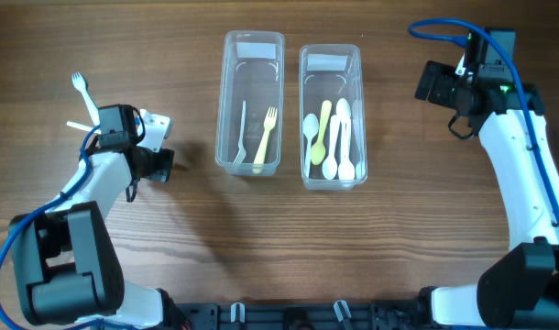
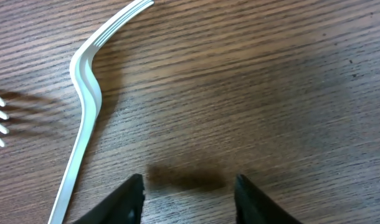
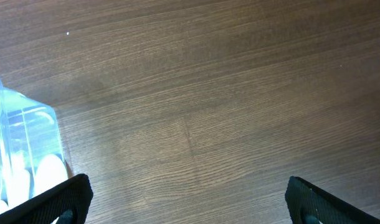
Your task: Pack container
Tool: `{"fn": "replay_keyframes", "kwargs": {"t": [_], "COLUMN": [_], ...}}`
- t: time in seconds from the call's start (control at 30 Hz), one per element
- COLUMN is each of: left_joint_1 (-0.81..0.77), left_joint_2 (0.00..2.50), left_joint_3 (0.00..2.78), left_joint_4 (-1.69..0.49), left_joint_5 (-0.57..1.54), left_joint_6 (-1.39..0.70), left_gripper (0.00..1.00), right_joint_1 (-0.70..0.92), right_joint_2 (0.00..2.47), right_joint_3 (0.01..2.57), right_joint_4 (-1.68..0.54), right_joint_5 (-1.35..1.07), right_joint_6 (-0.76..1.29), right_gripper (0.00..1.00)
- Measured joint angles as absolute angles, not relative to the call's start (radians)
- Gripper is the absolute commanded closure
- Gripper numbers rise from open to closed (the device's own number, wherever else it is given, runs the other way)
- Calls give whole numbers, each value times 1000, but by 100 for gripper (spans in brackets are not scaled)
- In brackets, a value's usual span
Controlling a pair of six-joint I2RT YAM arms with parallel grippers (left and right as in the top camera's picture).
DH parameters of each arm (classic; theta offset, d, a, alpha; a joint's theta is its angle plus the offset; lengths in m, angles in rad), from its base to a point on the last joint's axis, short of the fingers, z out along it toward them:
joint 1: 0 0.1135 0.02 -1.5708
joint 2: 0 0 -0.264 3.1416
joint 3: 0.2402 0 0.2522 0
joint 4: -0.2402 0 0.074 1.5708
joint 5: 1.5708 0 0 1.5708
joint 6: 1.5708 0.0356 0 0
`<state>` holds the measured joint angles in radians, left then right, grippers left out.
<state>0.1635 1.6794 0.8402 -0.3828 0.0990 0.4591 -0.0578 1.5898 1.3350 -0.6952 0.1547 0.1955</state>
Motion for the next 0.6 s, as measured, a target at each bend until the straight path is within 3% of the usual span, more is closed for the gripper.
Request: {"fn": "replay_keyframes", "kwargs": {"t": [0.03, 0.1, 0.3, 0.6], "left_joint_1": [163, 163, 163, 163], "left_joint_2": [1679, 1679, 1671, 1602], "left_joint_3": [840, 841, 861, 888], "left_joint_4": [-385, -386, -383, -328], "left_joint_5": [98, 98, 98, 57], "left_joint_6": [459, 459, 427, 422], "left_gripper": [60, 50, 39, 39], "right_joint_1": [-58, -58, -58, -58], "right_joint_2": [1590, 1590, 1590, 1590], "right_joint_3": [1335, 1335, 1335, 1335], "right_joint_4": [-695, -695, -695, -695], "right_joint_5": [154, 155, 155, 155], "right_joint_6": [196, 196, 196, 196], "right_gripper": [0, 0, 0, 0]}}
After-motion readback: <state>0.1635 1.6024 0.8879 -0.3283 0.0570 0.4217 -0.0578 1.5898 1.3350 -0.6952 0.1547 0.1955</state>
